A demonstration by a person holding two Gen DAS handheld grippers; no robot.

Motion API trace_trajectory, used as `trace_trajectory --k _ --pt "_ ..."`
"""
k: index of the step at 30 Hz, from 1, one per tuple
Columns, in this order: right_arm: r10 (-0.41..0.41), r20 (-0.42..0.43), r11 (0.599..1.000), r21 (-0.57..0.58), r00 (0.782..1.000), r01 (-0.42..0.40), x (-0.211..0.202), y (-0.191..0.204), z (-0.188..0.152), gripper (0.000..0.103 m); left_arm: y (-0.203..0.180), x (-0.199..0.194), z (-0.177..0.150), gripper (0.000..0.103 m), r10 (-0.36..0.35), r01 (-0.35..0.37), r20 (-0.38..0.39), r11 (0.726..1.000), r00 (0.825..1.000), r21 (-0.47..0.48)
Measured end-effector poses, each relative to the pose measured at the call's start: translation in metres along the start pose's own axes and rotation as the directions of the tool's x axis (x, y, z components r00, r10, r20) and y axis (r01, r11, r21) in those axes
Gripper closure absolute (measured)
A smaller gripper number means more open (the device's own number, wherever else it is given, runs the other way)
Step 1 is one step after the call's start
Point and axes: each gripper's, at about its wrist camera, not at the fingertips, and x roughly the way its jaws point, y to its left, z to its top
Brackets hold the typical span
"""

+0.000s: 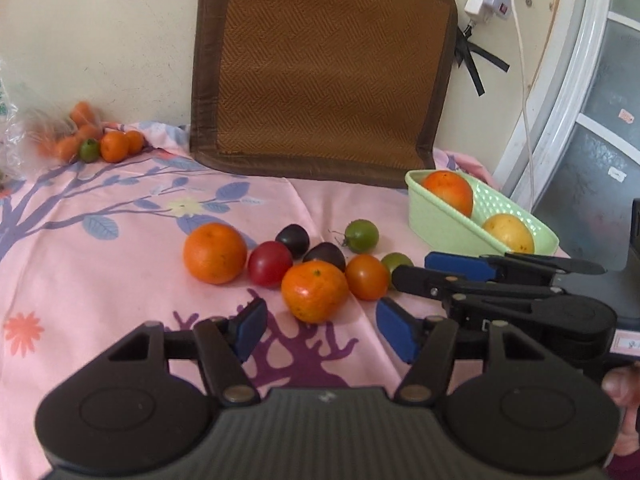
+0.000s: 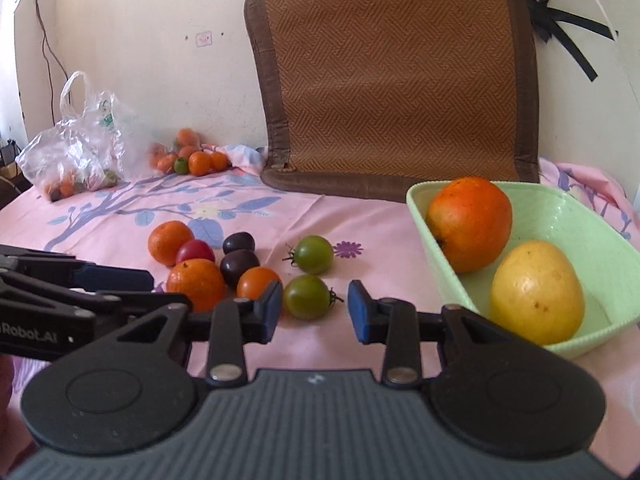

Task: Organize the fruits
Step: 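Grasp a small tangerine with the left tool while the right tool grasps a green tomato, then carry the tangerine and green tomato into the basket and open both tools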

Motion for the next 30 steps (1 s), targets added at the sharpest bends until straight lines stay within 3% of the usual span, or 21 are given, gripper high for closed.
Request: trace_trajectory --k 4,7,8,9,12,17,23,30 --pt "0.029 -0.026 0.999 0.014 0.999 -0.029 0.007 -0.006 -0.002 0.064 -0.001 0.008 0.001 0.042 0.012 -0.012 -0.004 1.0 1.0 -0.016" --pt "0.068 -0.046 0.997 0.045 0.997 -0.066 0.011 -0.011 0.0 0.063 -0.003 0.011 0.002 0.062 0.02 -0.02 0.002 1.0 1.0 -0.011" --pt "0.079 -0.06 0.996 0.048 0.995 -0.076 0.014 -0.012 0.0 0.062 -0.004 0.012 0.001 0.064 0.024 -0.024 0.005 1.0 1.0 -0.008" --pt "0.086 -0.07 0.996 0.045 0.994 -0.083 0.016 -0.011 0.0 0.062 -0.004 0.011 0.001 0.064 0.025 -0.025 0.008 1.0 1.0 -0.008" --pt "0.102 -0.066 0.995 0.02 0.993 -0.1 0.015 -0.006 0.0 0.075 -0.003 0.007 0.0 0.064 0.004 -0.003 0.007 1.0 1.0 -0.021" --pt "0.072 -0.018 0.997 -0.033 0.997 -0.072 -0.007 0.006 -0.01 0.076 -0.008 -0.016 -0.019 0.064 -0.042 0.042 0.004 0.999 0.999 -0.005" --pt "0.078 -0.002 0.997 -0.019 0.997 -0.078 -0.046 0.012 -0.034 0.076 -0.011 -0.047 -0.047 0.064 -0.096 0.096 -0.007 0.995 0.995 0.005" --pt "0.065 -0.037 0.998 -0.005 0.997 -0.065 -0.052 0.014 -0.047 0.073 -0.019 -0.058 -0.059 0.064 -0.073 0.073 0.013 0.996 0.997 0.048"
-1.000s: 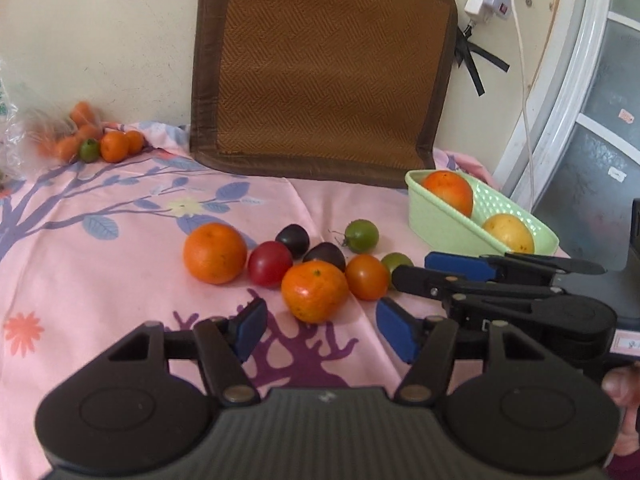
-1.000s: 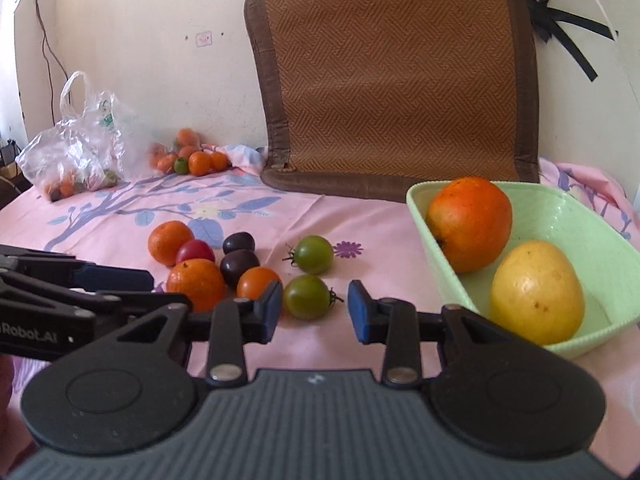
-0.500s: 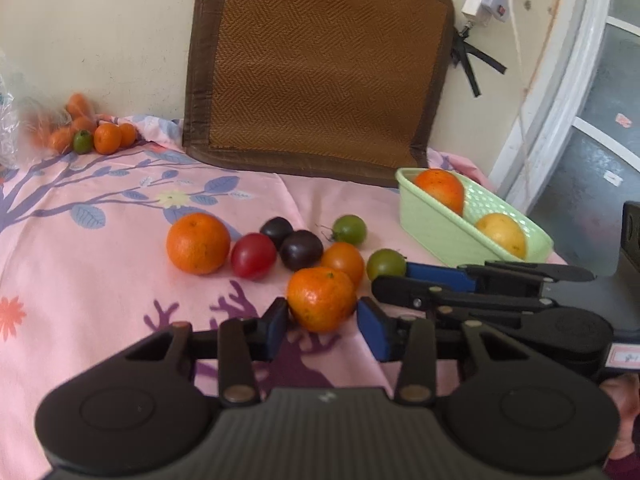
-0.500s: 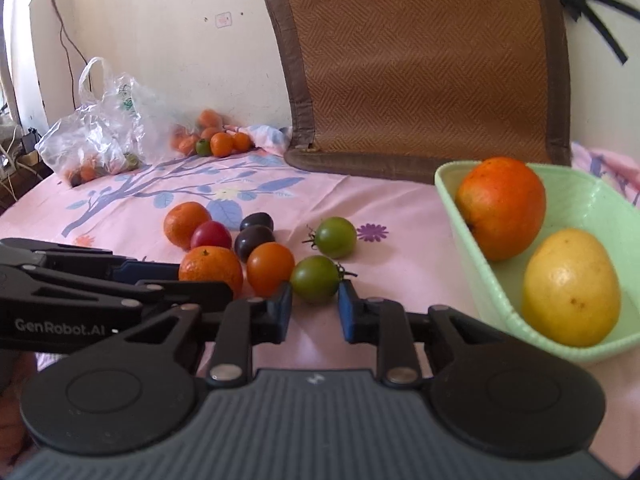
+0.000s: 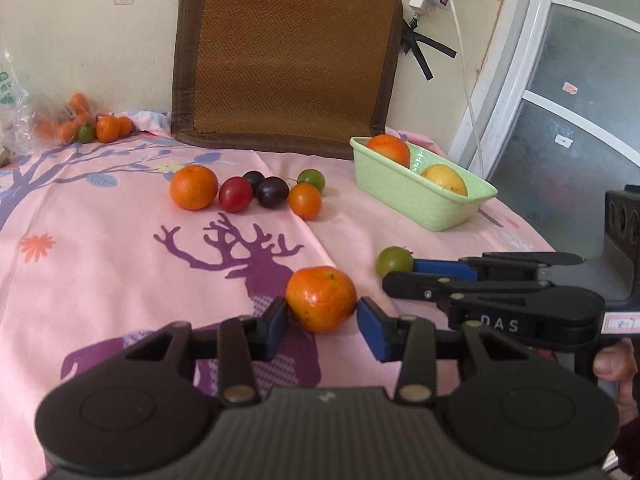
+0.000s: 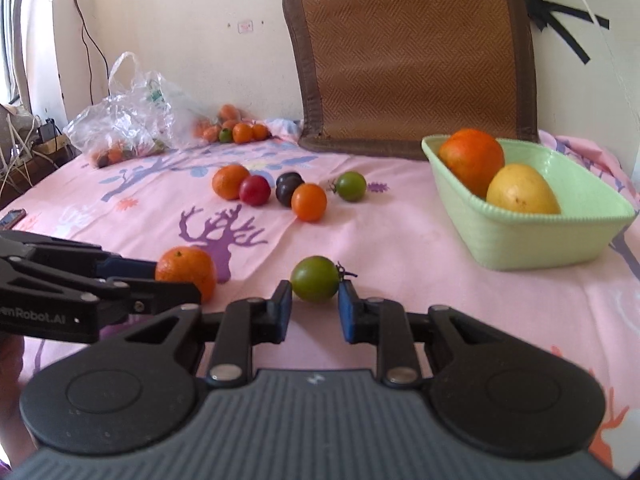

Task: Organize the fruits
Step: 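Carry the tangerine and green tomato into the basket and open both tools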

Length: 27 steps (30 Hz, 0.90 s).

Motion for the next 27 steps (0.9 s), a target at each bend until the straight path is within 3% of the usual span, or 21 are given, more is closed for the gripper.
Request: trace_trajectory --k 3,8,11,13,17,20,23,27 --pt "0.0 0.007 1.0 0.0 1.0 0.0 0.0 0.002 -0.002 0.073 -0.003 0.0 0.0 0.062 0.011 -0.011 0.0 1.0 1.0 0.016" --pt "-0.006 0.014 1.0 -0.008 1.0 0.007 -0.002 0.004 -0.005 0.072 -0.005 0.001 0.003 0.045 0.026 -0.027 0.024 0.999 0.999 0.018" --pt "-0.006 0.018 1.0 -0.013 1.0 0.007 -0.002 0.004 -0.005 0.066 -0.007 0.004 0.005 0.044 0.033 -0.034 0.031 0.999 0.999 0.025" --pt "-0.007 0.021 1.0 -0.02 1.0 0.007 -0.002 0.004 -0.004 0.058 -0.008 0.007 0.005 0.045 0.039 -0.04 0.031 0.999 0.999 0.032" --pt "-0.018 0.02 0.999 -0.046 1.0 0.019 0.0 0.008 -0.004 0.058 -0.007 0.012 0.003 0.061 0.039 -0.04 0.014 0.999 0.999 0.028" --pt "-0.028 0.021 0.997 -0.069 0.999 0.029 0.001 0.012 -0.004 0.059 -0.004 0.012 0.002 0.063 0.033 -0.033 0.016 0.999 0.999 0.016" --pt "-0.034 0.028 0.994 -0.102 0.999 0.037 0.001 0.018 -0.005 0.072 -0.004 0.011 0.002 0.063 0.023 -0.024 0.021 1.0 1.0 0.017" --pt "-0.057 0.044 0.988 -0.143 0.997 0.063 0.0 0.024 -0.007 0.074 -0.007 0.008 0.003 0.063 0.006 -0.007 0.033 1.0 0.999 0.03"
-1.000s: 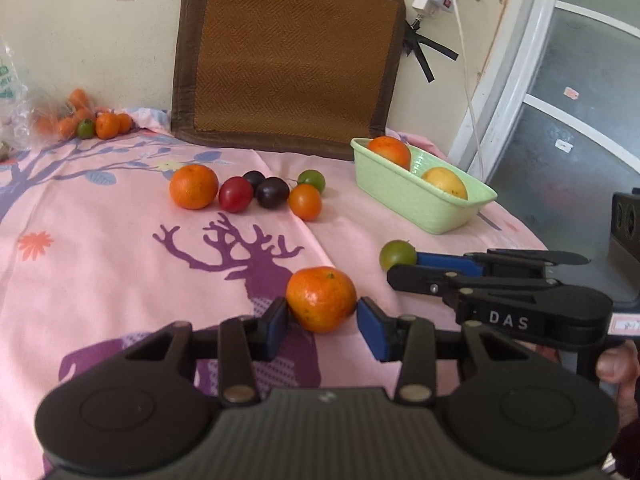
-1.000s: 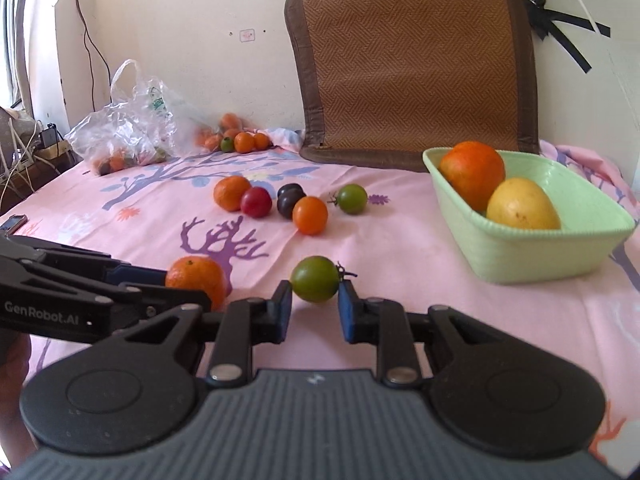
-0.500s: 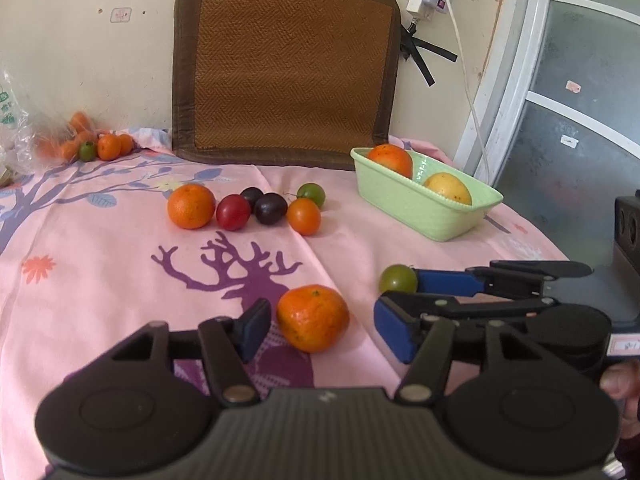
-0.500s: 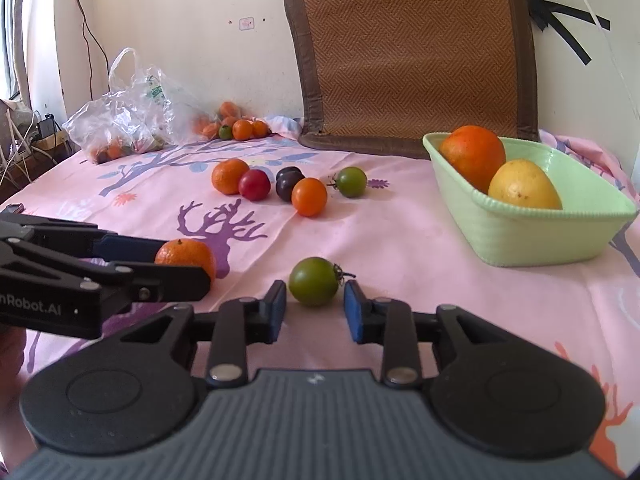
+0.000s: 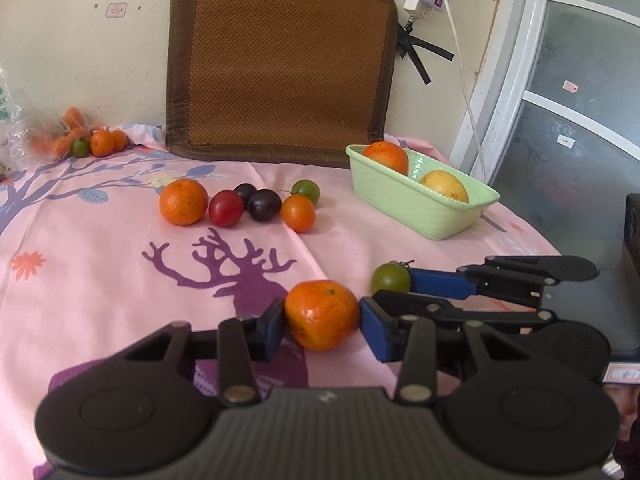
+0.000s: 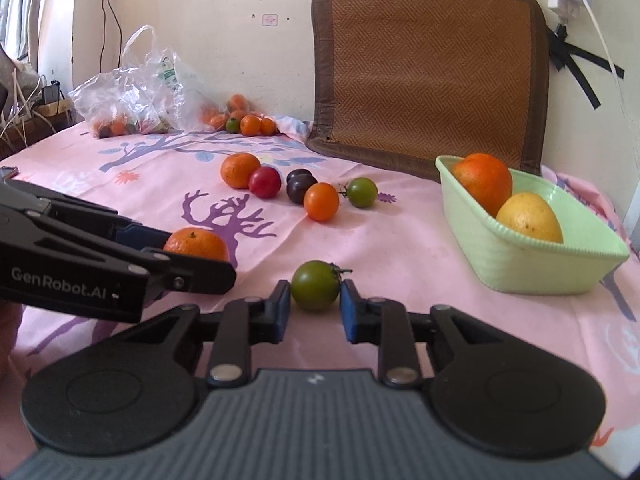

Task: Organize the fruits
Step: 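Carry the tangerine and green tomato into the basket and open both tools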

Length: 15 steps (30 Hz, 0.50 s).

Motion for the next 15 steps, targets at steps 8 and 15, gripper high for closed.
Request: trace_trajectory --k 8,15 --pt "-0.05 0.094 0.997 0.06 0.994 0.045 -0.015 -0.013 0.003 0.074 -0.016 0.006 0.035 0.063 -0.059 0.058 0.045 0.998 0.997 0.032" --pt "-0.185 0.212 0.977 0.146 0.96 0.156 -0.032 -0.06 0.02 0.074 -0.046 0.044 0.089 0.063 -0.115 0.109 0.078 0.991 0.99 0.072"
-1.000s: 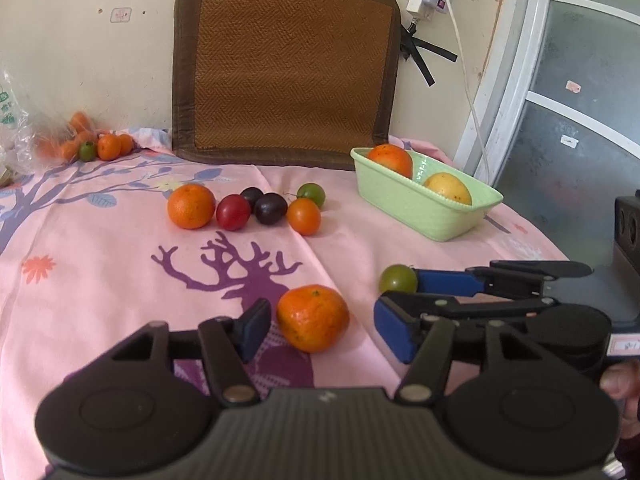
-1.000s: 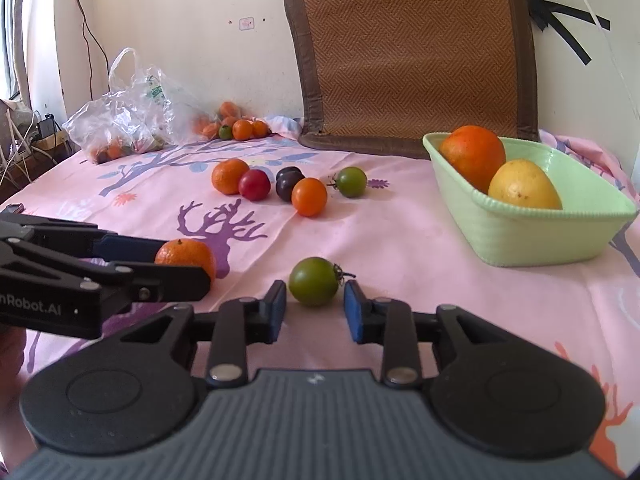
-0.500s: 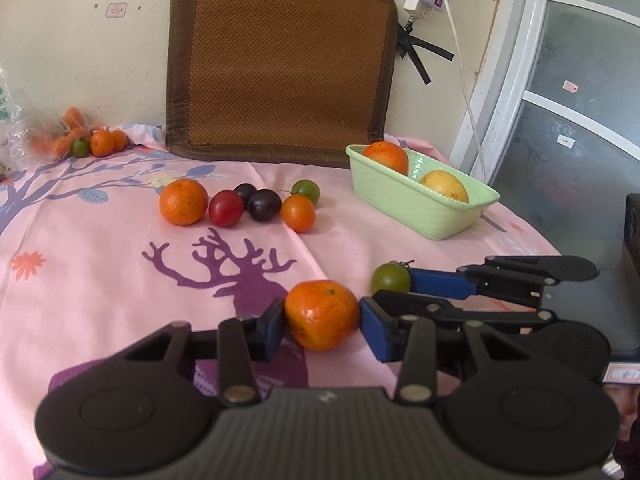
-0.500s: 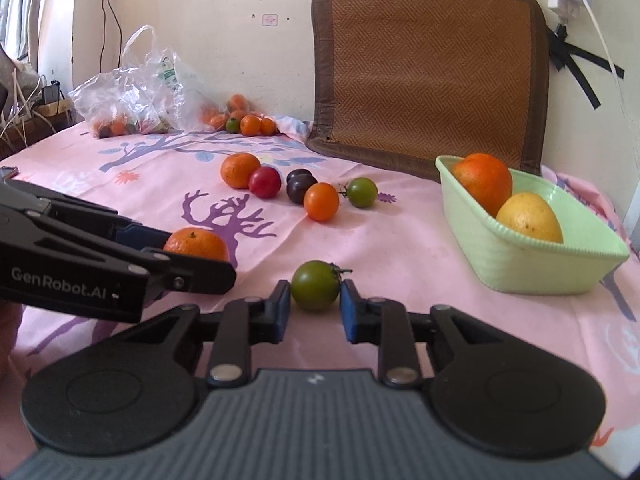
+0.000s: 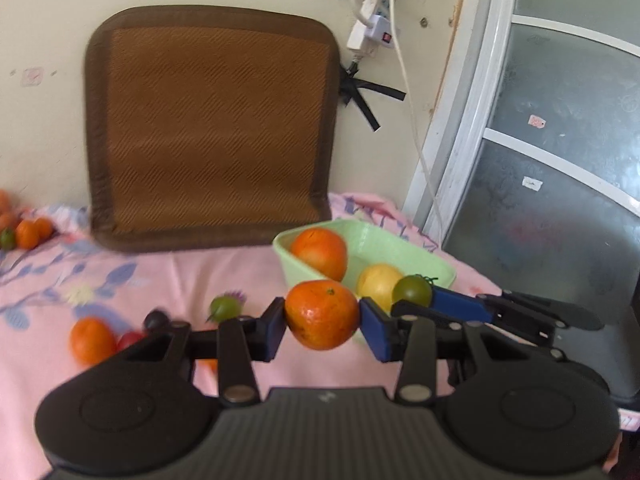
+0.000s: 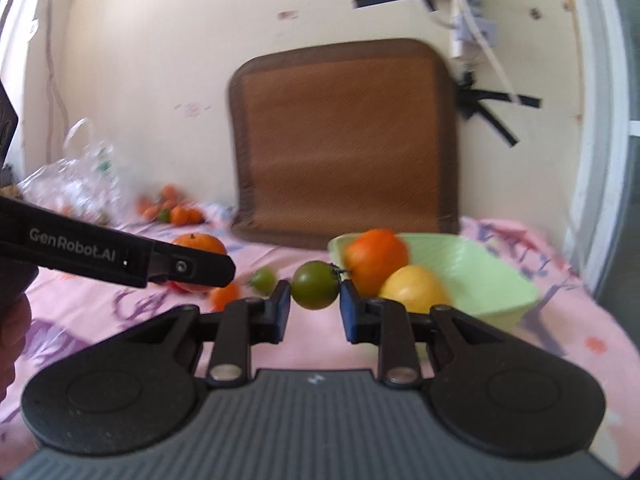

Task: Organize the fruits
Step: 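Carry the tangerine and green tomato into the basket and open both tools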

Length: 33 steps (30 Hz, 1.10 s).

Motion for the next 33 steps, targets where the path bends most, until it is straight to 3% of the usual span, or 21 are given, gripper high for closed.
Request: trace_trajectory --k 5,9,17,18,20,21,23,29,33 --pt "-0.093 0.004 0.993 0.071 0.996 0.093 0.012 -0.043 0.006 0.074 -0.015 0.046 0.022 0.063 -0.042 0.042 -0.03 0.999 0.999 -0.009" --pt "-0.148 -0.024 0.982 0.116 0.989 0.15 0.022 -0.073 0.004 0.074 -0.026 0.076 0.027 0.063 -0.035 0.035 -0.047 0.999 0.998 0.011" --pt "-0.159 -0.054 0.972 0.167 0.986 0.165 0.034 -0.087 -0.004 0.073 -0.027 0.106 0.028 0.063 -0.015 0.016 -0.094 1.0 0.995 0.009" --pt "-0.157 -0.052 0.972 0.169 0.986 0.164 0.034 -0.087 -0.005 0.072 -0.027 0.107 0.026 0.061 -0.007 0.008 -0.095 1.0 0.995 0.008" --pt "-0.159 -0.048 0.973 0.164 0.986 0.165 0.034 -0.087 -0.005 0.066 -0.026 0.108 0.024 0.046 0.014 -0.013 -0.095 1.0 0.995 0.01" --pt "-0.16 -0.044 0.973 0.164 0.986 0.165 0.034 -0.087 -0.005 0.055 -0.026 0.107 0.024 0.044 0.018 -0.017 -0.091 1.0 0.996 0.009" --pt "-0.165 -0.032 0.972 0.163 0.986 0.168 0.032 -0.086 -0.005 0.049 -0.026 0.104 0.025 0.042 0.016 -0.015 -0.083 1.0 0.996 0.006" --pt "-0.175 0.002 0.969 0.176 0.984 0.172 0.027 -0.087 -0.006 0.049 -0.01 0.057 0.033 0.042 -0.003 0.003 0.003 0.999 1.0 -0.048" --pt "-0.192 0.062 0.964 0.198 0.979 0.176 0.015 -0.088 -0.003 0.049 0.034 -0.001 0.032 0.042 0.064 -0.054 0.075 0.99 0.995 -0.129"
